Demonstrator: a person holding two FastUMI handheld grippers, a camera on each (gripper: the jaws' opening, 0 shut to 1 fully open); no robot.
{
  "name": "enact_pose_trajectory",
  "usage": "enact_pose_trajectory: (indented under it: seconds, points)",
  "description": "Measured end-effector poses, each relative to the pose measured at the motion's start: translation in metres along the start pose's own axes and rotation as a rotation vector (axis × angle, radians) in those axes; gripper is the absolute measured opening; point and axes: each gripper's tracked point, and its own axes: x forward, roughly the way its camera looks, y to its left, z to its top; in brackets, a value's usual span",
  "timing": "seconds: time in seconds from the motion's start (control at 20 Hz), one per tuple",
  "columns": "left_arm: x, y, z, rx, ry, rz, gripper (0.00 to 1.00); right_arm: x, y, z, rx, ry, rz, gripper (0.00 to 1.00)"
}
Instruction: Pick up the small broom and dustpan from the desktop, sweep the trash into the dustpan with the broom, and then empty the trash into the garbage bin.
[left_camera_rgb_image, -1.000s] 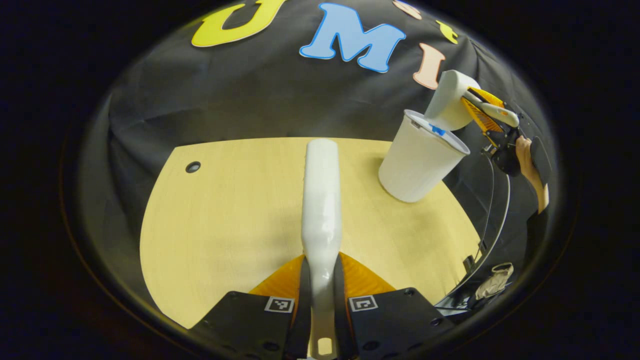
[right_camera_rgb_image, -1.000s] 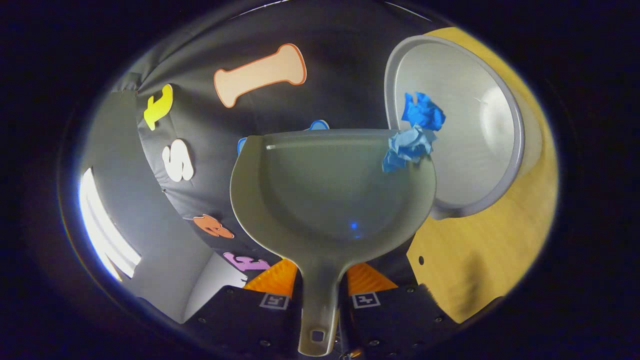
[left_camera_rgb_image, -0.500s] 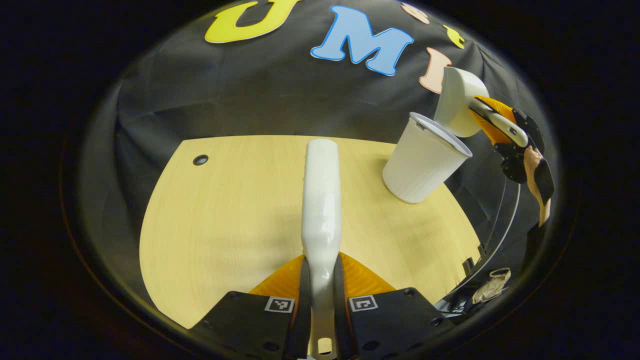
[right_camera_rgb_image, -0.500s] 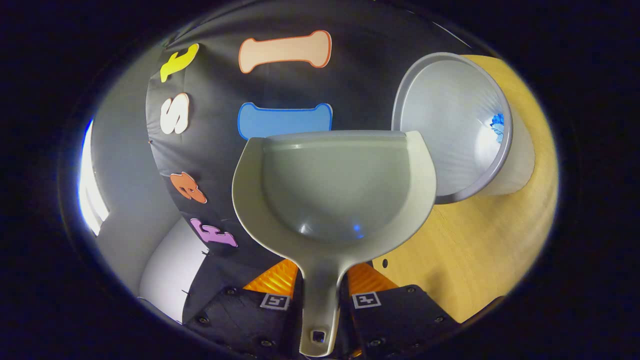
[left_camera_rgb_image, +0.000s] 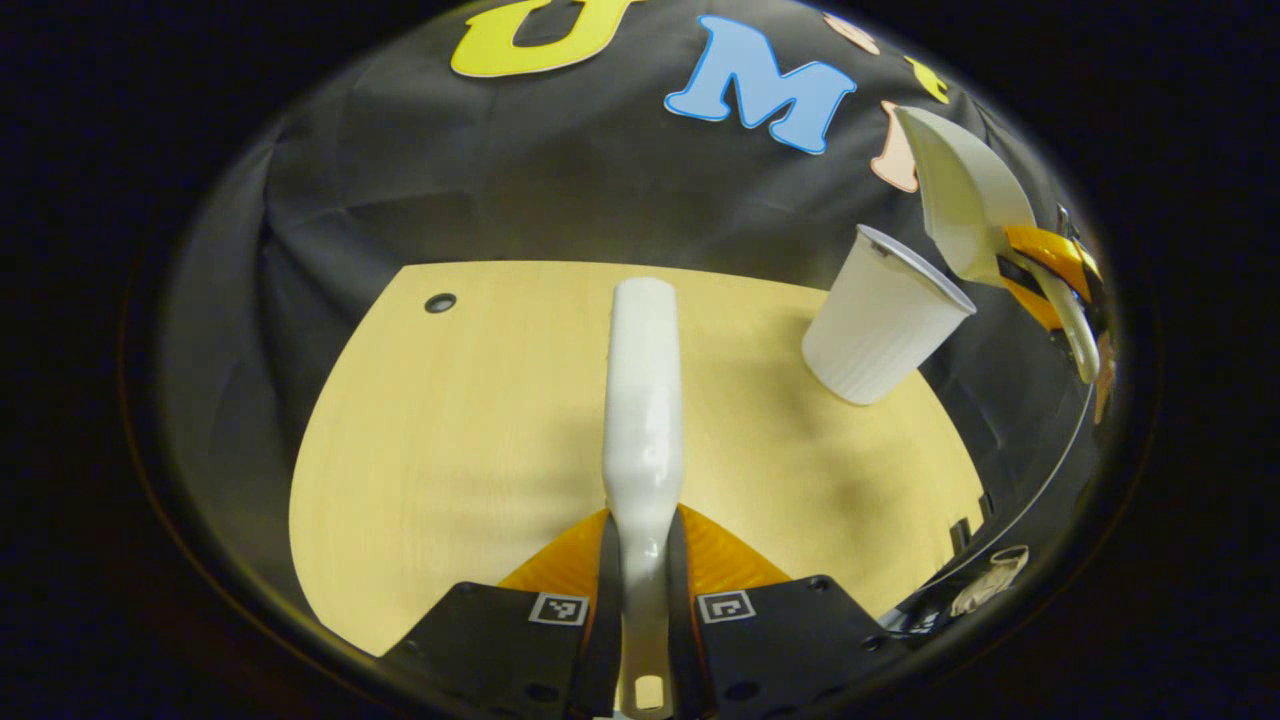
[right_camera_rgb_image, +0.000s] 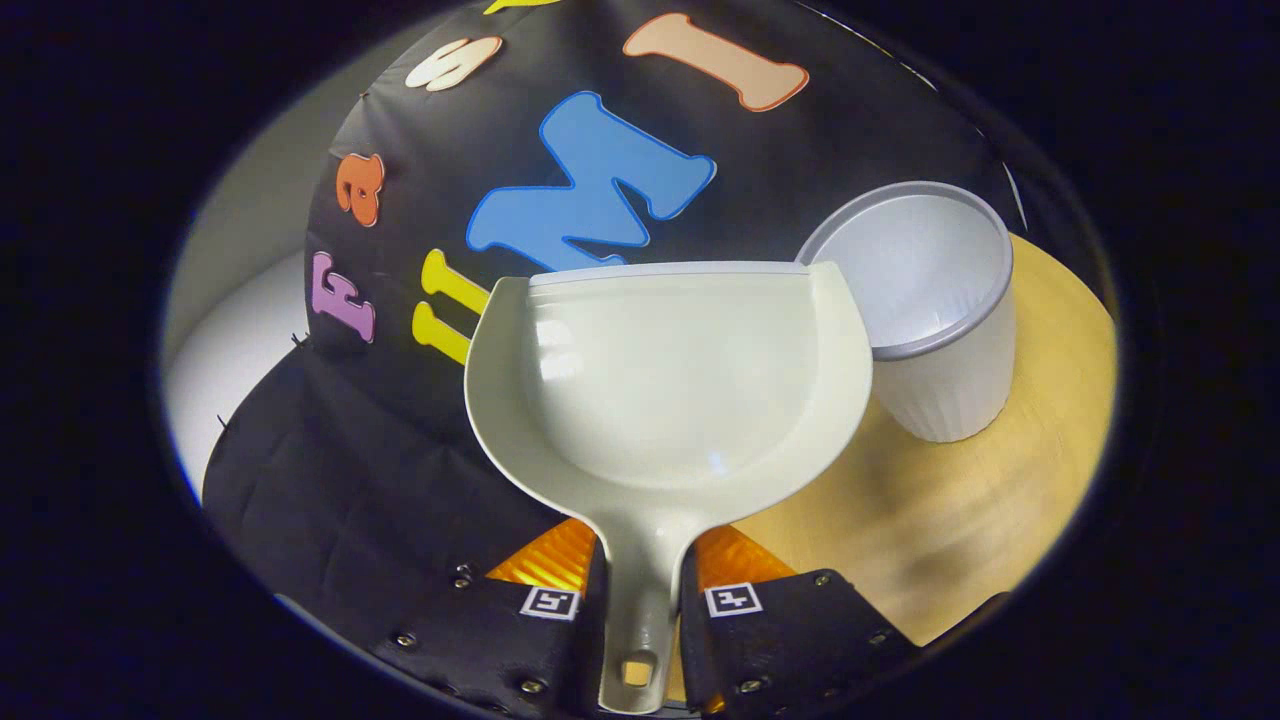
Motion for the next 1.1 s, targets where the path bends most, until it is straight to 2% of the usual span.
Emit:
enact_pose_trajectory:
  seconds: [0.35,0.5,0.7,0.9,1.1]
  points:
    - [0.011,0.014,-0.022,0.002,0.021,0.044,0.25,0.009,-0.029,-0.070,-0.267,0.117,-0.213,0.31]
    - [0.015,0.020,-0.040,-0.004,0.053,0.063,0.27,0.015,-0.054,-0.099,-0.360,0.172,-0.304,0.31]
    - [0.023,0.021,-0.060,-0.015,0.097,0.065,0.25,0.027,-0.077,-0.136,-0.382,0.238,-0.378,0.31]
    - [0.031,0.022,-0.074,-0.032,0.124,0.072,0.25,0.034,-0.095,-0.159,-0.406,0.254,-0.462,0.31]
    - [0.036,0.021,-0.088,-0.026,0.154,0.102,0.27,0.036,-0.114,-0.180,-0.381,0.285,-0.524,0.31]
